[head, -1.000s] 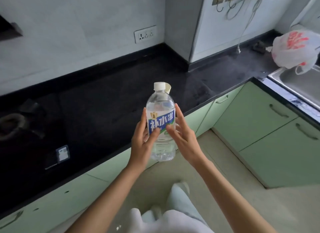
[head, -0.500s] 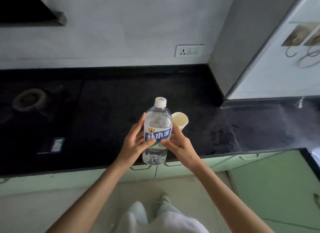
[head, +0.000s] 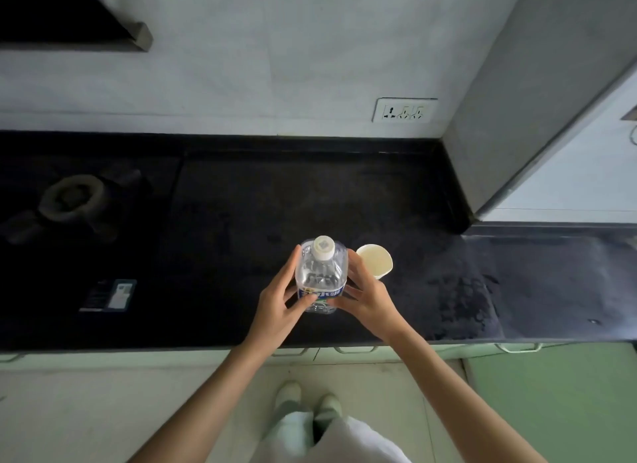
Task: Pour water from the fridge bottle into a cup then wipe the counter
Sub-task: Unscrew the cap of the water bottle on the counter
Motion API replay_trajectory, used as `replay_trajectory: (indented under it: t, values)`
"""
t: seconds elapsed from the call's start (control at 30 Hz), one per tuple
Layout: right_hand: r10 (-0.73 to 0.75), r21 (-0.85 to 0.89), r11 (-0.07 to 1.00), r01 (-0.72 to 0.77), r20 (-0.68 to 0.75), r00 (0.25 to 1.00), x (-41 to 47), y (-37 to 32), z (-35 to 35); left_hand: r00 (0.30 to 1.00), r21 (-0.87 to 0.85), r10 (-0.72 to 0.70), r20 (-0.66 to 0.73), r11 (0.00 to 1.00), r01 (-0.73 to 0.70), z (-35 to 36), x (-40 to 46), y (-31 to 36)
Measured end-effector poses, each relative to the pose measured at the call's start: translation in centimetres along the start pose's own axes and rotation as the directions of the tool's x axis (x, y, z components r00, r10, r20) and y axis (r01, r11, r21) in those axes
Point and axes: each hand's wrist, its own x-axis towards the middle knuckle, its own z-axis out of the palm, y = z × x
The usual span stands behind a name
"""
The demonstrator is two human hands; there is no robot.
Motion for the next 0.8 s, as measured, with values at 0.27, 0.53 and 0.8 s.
replay_trajectory:
  t: [0.27, 0.53, 0.8]
  values:
    - [0.036, -0.014, 0.999, -0.036, -0.047, 0.998, -0.6, 1.2, 0.5, 0.999, 0.008, 0.001, 0.046, 1.0, -0.001, -0.2, 0.4, -0.9]
    - [0.04, -0.175, 0.983, -0.052, -0.073, 0.997, -1.6, 1.4, 0.4, 0.992, 0.077, 0.0, 0.126, 0.997, -0.009, -0.8, 1.1, -0.3]
    - [-0.182, -0.292, 0.952, 0.087, -0.315, 0.931, -2.1, -4.9, -0.5, 0.962, 0.289, 0.129, 0.24, 0.937, -0.197, -1.2, 3.1, 2.0]
